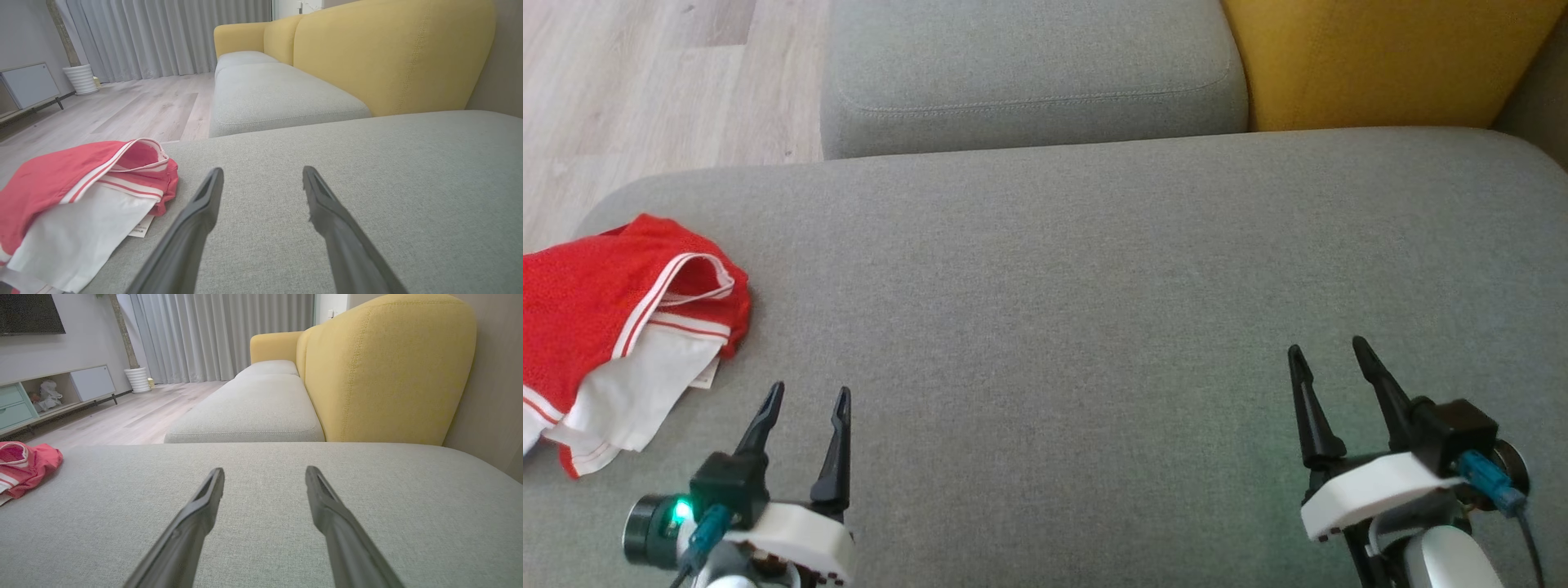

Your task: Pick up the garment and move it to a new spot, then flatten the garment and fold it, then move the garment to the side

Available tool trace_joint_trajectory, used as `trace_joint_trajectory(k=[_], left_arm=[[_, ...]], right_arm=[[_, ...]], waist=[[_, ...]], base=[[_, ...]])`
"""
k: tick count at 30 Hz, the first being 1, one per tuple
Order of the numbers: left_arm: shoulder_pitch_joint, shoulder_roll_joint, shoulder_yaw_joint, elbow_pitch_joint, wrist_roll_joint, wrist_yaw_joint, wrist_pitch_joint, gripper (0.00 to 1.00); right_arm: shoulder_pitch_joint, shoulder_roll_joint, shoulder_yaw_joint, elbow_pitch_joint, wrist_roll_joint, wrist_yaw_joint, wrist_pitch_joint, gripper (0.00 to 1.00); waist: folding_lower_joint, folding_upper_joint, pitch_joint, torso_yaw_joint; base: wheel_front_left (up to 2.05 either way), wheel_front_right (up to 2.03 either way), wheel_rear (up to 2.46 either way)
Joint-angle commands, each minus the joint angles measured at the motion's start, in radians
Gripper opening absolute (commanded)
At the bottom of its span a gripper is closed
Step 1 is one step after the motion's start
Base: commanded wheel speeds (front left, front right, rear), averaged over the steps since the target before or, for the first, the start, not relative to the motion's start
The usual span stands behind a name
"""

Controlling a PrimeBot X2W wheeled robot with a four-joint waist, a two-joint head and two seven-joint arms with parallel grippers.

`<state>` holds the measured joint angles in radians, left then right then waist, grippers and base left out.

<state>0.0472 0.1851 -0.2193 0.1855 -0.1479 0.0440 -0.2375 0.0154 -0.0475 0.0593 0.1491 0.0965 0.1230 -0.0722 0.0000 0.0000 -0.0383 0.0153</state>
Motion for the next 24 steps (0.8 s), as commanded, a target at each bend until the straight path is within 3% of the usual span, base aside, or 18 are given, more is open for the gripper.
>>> trace_joint_trajectory(k=[1,24], left_arm=[[-0.04,0.011,0.032,-0.03,0.011,0.002,-0.01,1.0],[-0.043,0.007,0.028,-0.021,-0.031,0.012,-0.005,1.0]], right_arm=[[-0.017,-0.003,0.028,-0.037,-0.005,0.008,-0.014,1.0],[-0.022,-0.003,0.022,-0.021,0.018,0.008,-0.013,1.0]], waist=[[0.0,0.0,0.001,0.0],[0.0,0.0,0.0,-0.001]], base=[[0.0,0.0,0.0],[0.0,0.0,0.0]])
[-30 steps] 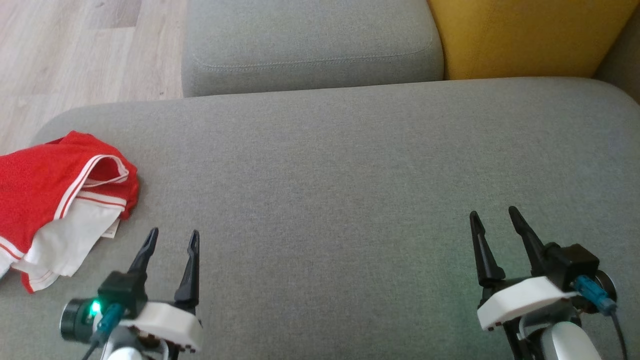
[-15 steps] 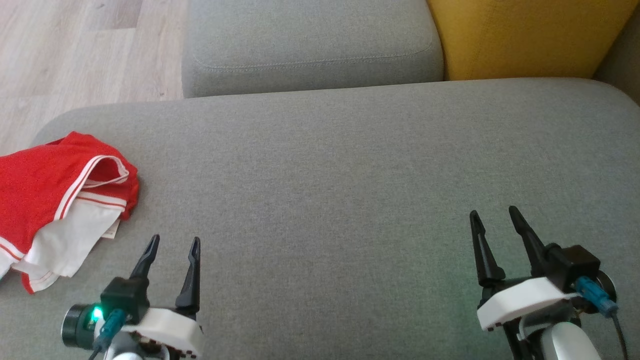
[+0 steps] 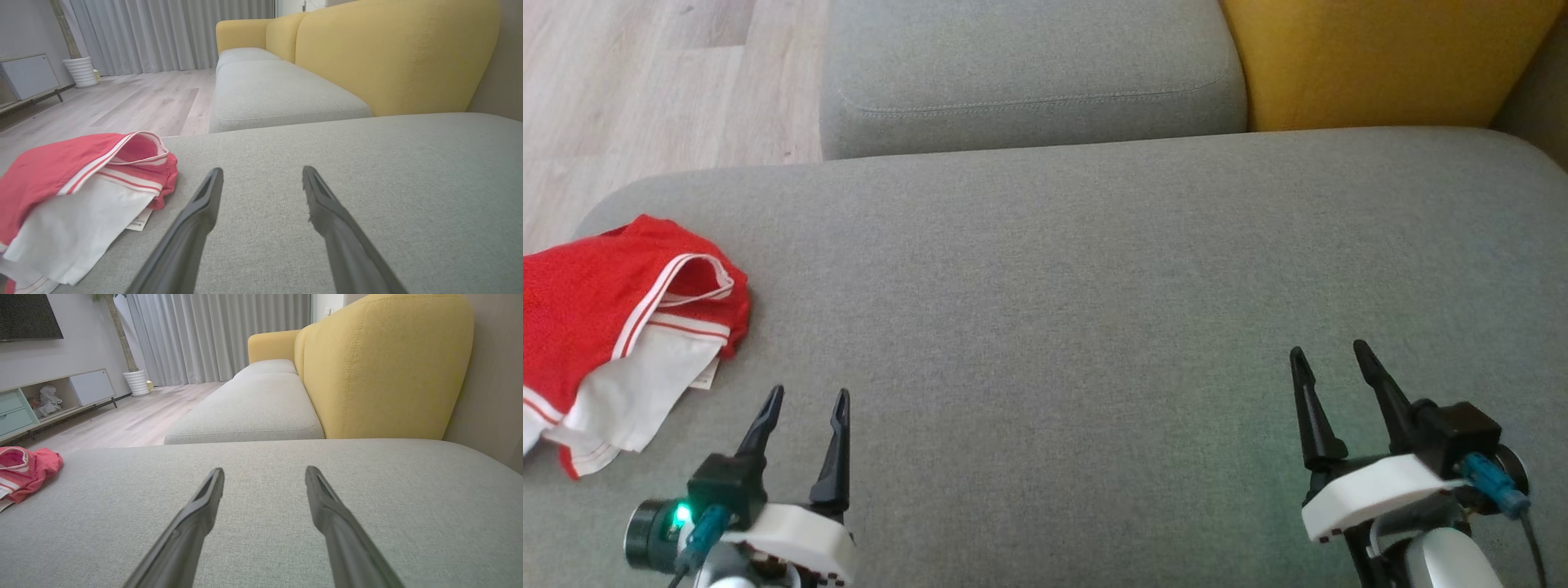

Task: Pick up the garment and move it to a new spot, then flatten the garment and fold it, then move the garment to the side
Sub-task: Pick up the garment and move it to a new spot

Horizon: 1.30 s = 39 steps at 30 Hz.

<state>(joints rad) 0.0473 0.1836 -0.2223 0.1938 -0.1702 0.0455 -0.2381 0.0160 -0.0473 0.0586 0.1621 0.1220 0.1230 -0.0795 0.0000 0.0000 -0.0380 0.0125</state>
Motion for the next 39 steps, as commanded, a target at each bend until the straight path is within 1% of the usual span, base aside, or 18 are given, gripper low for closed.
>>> trace_joint_trajectory(k=[1,5,8,19,23,24,28,39], left_arm=[[-0.044,0.009,0.032,-0.028,-0.009,0.013,-0.004,1.0],[-0.051,0.01,0.036,-0.025,-0.017,0.018,-0.005,1.0],[-0.059,0.008,0.043,-0.027,-0.027,0.019,-0.007,1.0],[-0.055,0.016,0.08,-0.044,-0.051,0.038,-0.017,1.0],[-0.051,0.021,0.083,-0.049,-0.052,0.044,-0.018,1.0],[-0.051,0.021,0.083,-0.049,-0.052,0.044,-0.018,1.0],[-0.047,0.028,0.081,-0.053,-0.051,0.046,-0.018,1.0],[-0.046,0.03,0.077,-0.058,-0.052,0.056,-0.02,1.0]], right_arm=[[-0.022,-0.003,0.022,-0.035,-0.01,0.008,-0.005,1.0],[-0.019,-0.003,0.023,-0.047,-0.025,0.008,0.003,1.0],[-0.017,-0.003,0.03,-0.057,-0.036,0.008,0.008,1.0],[-0.014,-0.003,0.075,-0.103,-0.034,0.008,0.028,1.0],[-0.015,-0.003,0.088,-0.116,-0.022,0.008,0.034,1.0],[-0.015,-0.003,0.088,-0.116,-0.022,0.008,0.034,1.0],[-0.024,-0.003,0.112,-0.114,-0.021,0.008,0.038,1.0],[-0.032,-0.003,0.125,-0.104,-0.023,0.008,0.033,1.0]], waist=[[0.0,0.0,0.0,0.005],[0.0,0.0,-0.001,0.031],[0.0,0.0,-0.001,0.068],[0.0,0.0,-0.004,0.256],[0.0,0.0,-0.002,0.309],[0.0,0.0,-0.002,0.309],[0.0,0.0,0.0,0.345],[0.0,0.0,0.007,0.357]], base=[[0.0,0.0,0.0],[0.0,0.0,0.0],[0.0,0.0,0.0],[0.0,0.0,0.0],[0.0,0.0,0.0],[0.0,0.0,0.0],[0.0,0.0,0.0],[0.0,0.0,0.0]])
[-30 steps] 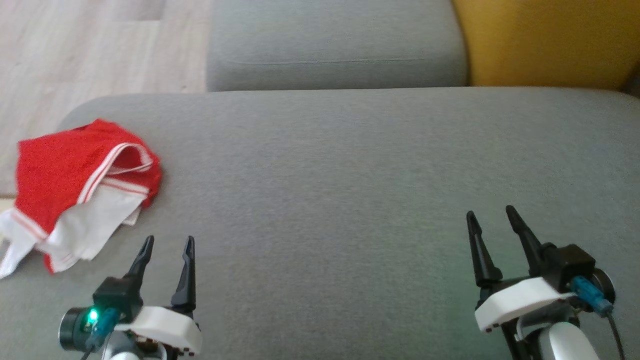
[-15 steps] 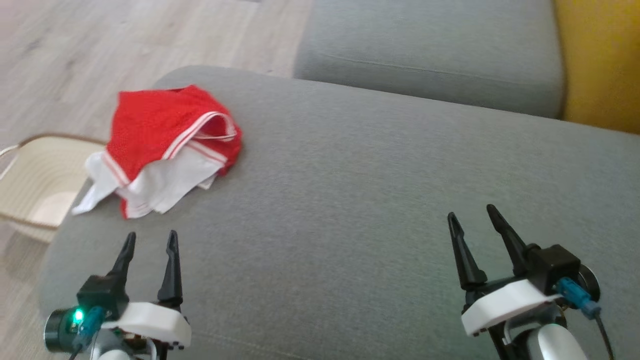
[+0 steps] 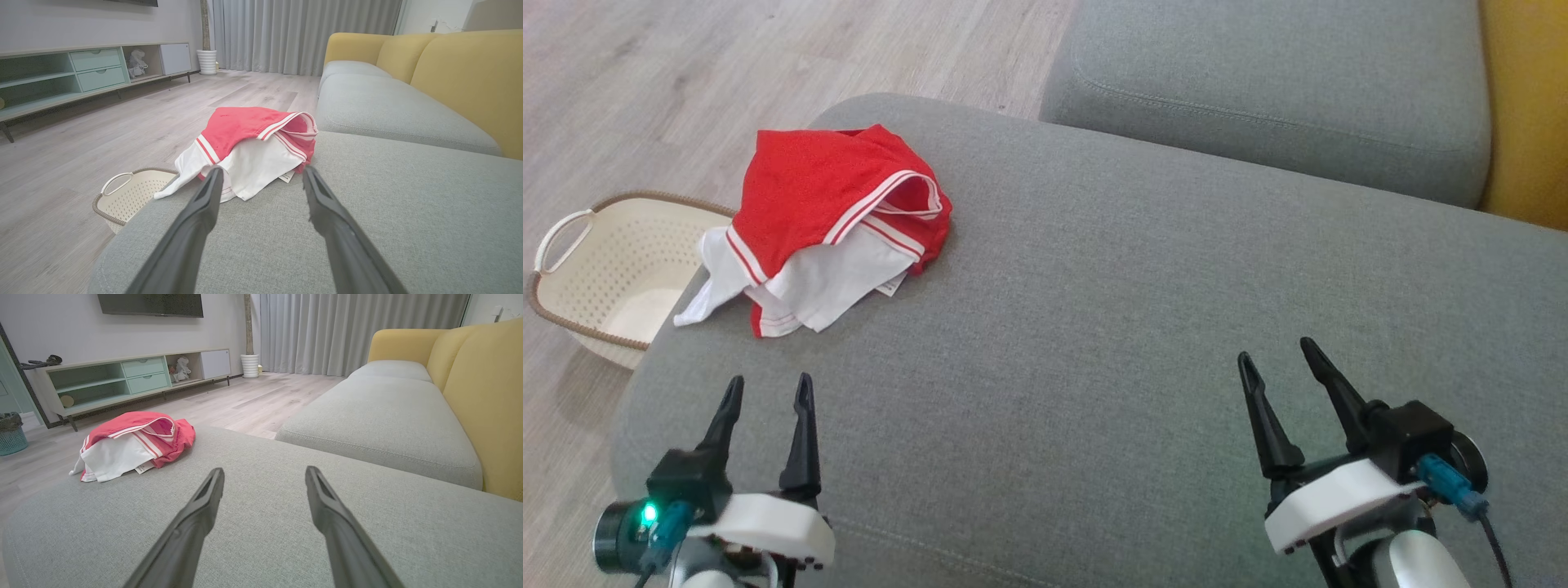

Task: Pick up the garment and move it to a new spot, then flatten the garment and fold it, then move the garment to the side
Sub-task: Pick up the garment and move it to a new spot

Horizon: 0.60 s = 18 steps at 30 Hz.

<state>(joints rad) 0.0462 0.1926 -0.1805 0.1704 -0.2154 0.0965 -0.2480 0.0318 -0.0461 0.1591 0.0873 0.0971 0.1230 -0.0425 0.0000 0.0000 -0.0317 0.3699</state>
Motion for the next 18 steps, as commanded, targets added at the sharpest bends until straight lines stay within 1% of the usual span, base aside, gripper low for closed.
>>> trace_joint_trajectory(k=[1,4,9,14,18], left_arm=[[-0.045,0.02,0.035,-0.035,-0.007,0.006,-0.01,1.0],[-0.049,0.018,0.033,-0.033,-0.01,0.007,-0.011,1.0],[-0.093,0.018,0.038,0.015,-0.035,-0.012,-0.011,1.0],[-0.206,0.015,0.049,0.11,-0.054,-0.031,-0.012,1.0],[-0.339,0.022,0.056,0.216,-0.055,-0.063,-0.013,1.0]], right_arm=[[-0.049,-0.004,0.025,-0.028,0.002,0.008,-0.005,1.0],[-0.052,-0.004,0.024,-0.025,0.003,0.008,-0.002,1.0],[-0.064,-0.004,0.027,-0.037,-0.004,0.008,0.014,1.0],[-0.096,-0.004,0.025,-0.069,-0.036,0.008,0.055,1.0],[-0.136,-0.008,0.024,-0.104,-0.074,0.008,0.091,1.0]], waist=[[0.0,0.0,0.001,-0.001],[0.0,0.0,0.009,-0.003],[0.0,0.0,0.06,-0.012],[0.0,0.0,0.16,-0.022],[0.0,0.0,0.252,-0.031]], base=[[0.0,0.0,0.0],[0.0,0.0,0.0],[0.0,0.0,0.0],[0.0,0.0,0.0],[0.0,0.0,0.0]])
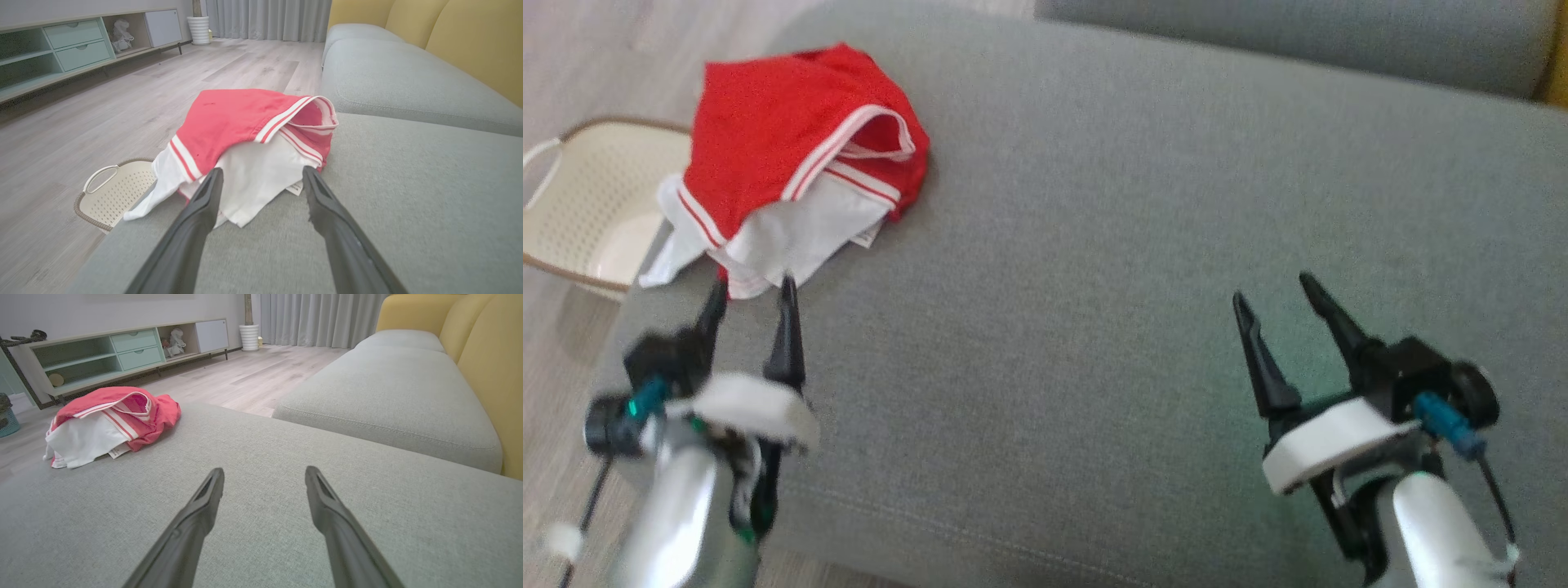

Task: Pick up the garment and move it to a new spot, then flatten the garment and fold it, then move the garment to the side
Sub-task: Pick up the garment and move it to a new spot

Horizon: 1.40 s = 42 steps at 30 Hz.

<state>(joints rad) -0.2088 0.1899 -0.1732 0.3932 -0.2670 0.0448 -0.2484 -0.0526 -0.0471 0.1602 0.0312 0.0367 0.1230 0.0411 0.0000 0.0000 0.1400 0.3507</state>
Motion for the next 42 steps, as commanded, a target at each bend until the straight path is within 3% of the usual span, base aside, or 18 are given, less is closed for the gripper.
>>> trace_joint_trajectory(k=[1,10,20,21,22,23,27,31,37,42], left_arm=[[-0.119,0.025,0.052,0.016,-0.005,-0.022,-0.013,1.0],[-0.421,0.064,0.063,0.28,0.016,-0.117,-0.013,1.0],[-0.587,0.105,0.047,0.545,0.05,-0.128,-0.013,1.0],[-0.594,0.106,0.047,0.56,0.052,-0.127,-0.013,0.73],[-0.6,0.108,0.048,0.566,0.054,-0.125,-0.013,0.27],[-0.603,0.109,0.045,0.571,0.059,-0.125,-0.013,0.0],[-0.59,0.112,0.056,0.54,0.061,-0.125,-0.013,0.0],[-0.534,0.122,0.096,0.42,0.055,-0.123,-0.013,0.0],[-0.371,0.108,0.158,0.215,0.037,-0.135,-0.013,0.0],[-0.194,0.076,0.196,0.03,0.031,-0.115,-0.013,0.0]], right_arm=[[-0.06,-0.009,0.02,-0.059,-0.021,0.008,0.017,1.0],[-0.101,-0.042,0.013,-0.126,-0.06,0.008,0.075,1.0],[-0.111,-0.039,0.006,-0.128,-0.057,0.008,0.074,1.0],[-0.111,-0.038,0.005,-0.128,-0.057,0.008,0.071,1.0],[-0.11,-0.037,0.004,-0.127,-0.055,0.008,0.069,1.0],[-0.109,-0.035,0.002,-0.124,-0.054,0.008,0.067,1.0],[-0.1,-0.028,-0.007,-0.111,-0.048,0.008,0.05,1.0],[-0.091,-0.021,-0.017,-0.094,-0.039,0.008,0.024,1.0],[-0.055,-0.01,-0.034,-0.071,-0.024,0.008,-0.018,1.0],[-0.018,-0.005,-0.045,-0.057,0.002,0.008,-0.05,1.0]], waist=[[0.0,0.0,0.105,-0.013],[0.0,0.0,0.264,-0.017],[0.0,0.0,0.279,-0.032],[0.0,0.0,0.276,-0.033],[0.0,0.0,0.271,-0.034],[0.0,0.0,0.265,-0.034],[0.0,0.0,0.223,-0.039],[0.0,0.0,0.163,-0.05],[0.0,0.0,0.049,-0.074],[0.0,0.0,-0.033,-0.097]], base=[[0.0,0.0,0.0],[0.0,0.0,0.0],[0.0,0.0,0.0],[0.0,0.0,0.0],[0.0,0.0,0.0],[0.0,0.0,0.0],[0.0,0.0,0.0],[0.0,0.0,0.0],[0.0,0.0,0.0],[0.0,0.0,0.0]])
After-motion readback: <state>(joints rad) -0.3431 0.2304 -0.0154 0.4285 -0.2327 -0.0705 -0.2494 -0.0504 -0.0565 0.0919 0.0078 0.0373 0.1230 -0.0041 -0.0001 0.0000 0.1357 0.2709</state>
